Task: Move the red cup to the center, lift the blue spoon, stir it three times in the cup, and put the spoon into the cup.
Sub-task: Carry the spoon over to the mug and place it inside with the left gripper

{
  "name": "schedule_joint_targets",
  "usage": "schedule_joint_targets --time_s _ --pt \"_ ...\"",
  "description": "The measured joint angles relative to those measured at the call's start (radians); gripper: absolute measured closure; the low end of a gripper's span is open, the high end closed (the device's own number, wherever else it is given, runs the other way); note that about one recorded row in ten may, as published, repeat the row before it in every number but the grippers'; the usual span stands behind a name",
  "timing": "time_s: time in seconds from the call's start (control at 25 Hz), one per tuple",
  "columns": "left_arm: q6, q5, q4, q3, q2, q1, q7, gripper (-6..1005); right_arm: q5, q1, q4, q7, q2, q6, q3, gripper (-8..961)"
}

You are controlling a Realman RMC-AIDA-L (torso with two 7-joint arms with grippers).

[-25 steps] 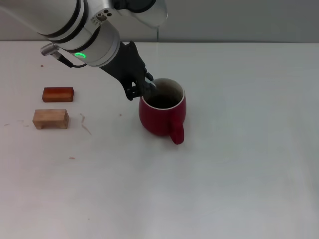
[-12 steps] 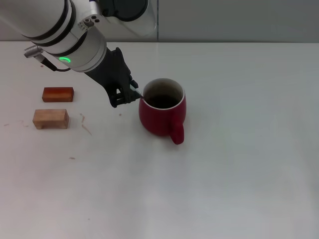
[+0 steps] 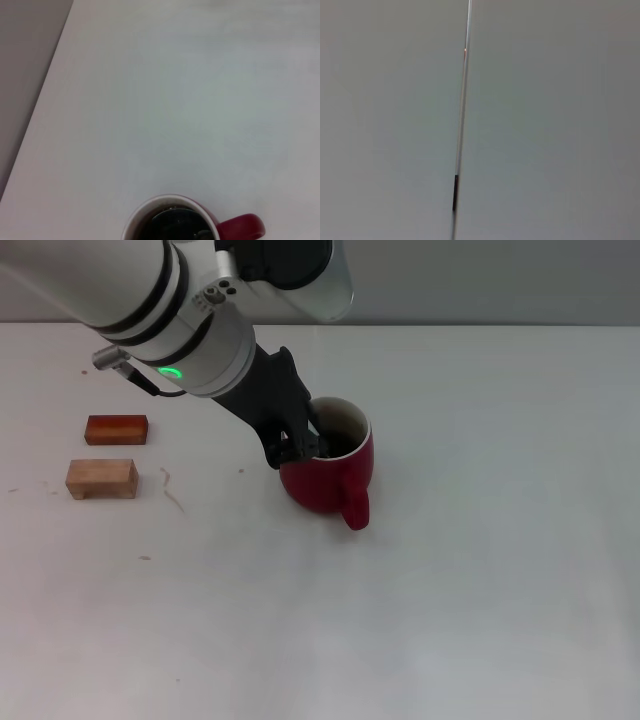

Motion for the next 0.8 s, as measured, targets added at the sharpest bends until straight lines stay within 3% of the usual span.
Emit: schedule_joint_targets --time_s 0.36,0.8 --pt "-0.117 -0.004 -0.062 0.019 -0.001 0.008 -0.011 837 -0.002 -0.004 0.006 0.000 0.000 -0.002 -0.002 284" --pt "-0.125 0.056 -0.047 0.013 0.003 0.014 -0.031 837 -0.002 -0.014 0.011 0.000 0.000 -0.014 -0.002 283"
